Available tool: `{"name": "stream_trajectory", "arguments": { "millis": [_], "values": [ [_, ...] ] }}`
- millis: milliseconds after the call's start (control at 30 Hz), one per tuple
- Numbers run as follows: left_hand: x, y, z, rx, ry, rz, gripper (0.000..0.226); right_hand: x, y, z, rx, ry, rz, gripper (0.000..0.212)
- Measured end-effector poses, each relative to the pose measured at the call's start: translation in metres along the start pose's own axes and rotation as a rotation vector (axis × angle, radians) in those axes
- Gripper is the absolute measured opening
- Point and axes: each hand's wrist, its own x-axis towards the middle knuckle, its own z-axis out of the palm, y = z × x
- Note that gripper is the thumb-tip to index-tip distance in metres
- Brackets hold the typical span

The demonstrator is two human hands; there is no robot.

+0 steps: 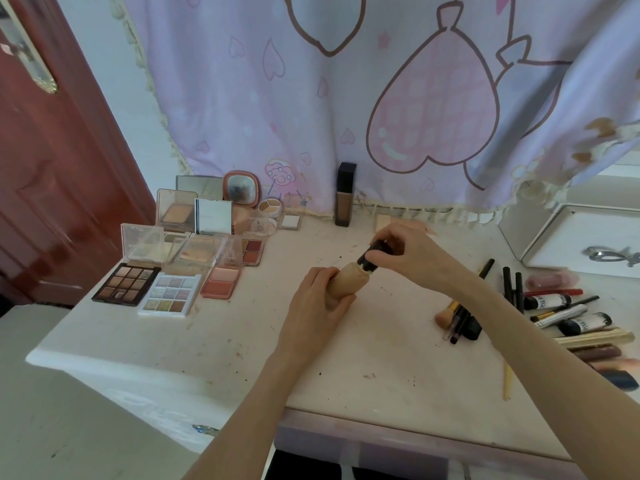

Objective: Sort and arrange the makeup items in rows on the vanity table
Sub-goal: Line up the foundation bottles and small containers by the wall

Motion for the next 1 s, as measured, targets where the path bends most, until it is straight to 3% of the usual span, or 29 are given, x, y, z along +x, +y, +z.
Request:
{"name": "stream_trajectory", "arguments": {
  "millis": [200,367,467,567,733,1000],
  "values": [
    [-0.001,0.001,0.000,-0.003,-0.019,0.015,0.036,0.001,0.003,0.006,0.008,0.027,0.166,0.047],
    [0.000,0.000,0.000,-0.004,-0.010,0.006,0.037,0.000,0.003,0.005,0.085,0.047,0.076,0.020],
    [0.000,0.000,0.000,-0.002,-0.005,0.005,0.038,-0.001,0.004,0.004,0.243,-0.023,0.131,0.021],
    [0.000,0.000,0.000,0.001,-0.016,0.026,0.036,-0.002,0.006,0.007,0.281,-0.019,0.235,0.037],
    [-0.001,0.000,0.000,0.011,-0.016,0.025,0.035,-0.005,0.004,0.001,0.285,0.035,0.167,0.012],
    [0.000,-0.002,0.001,0.033,-0.013,0.024,0.036,-0.011,0.005,-0.005,0.439,0.043,0.184,0.021]
  ]
}}
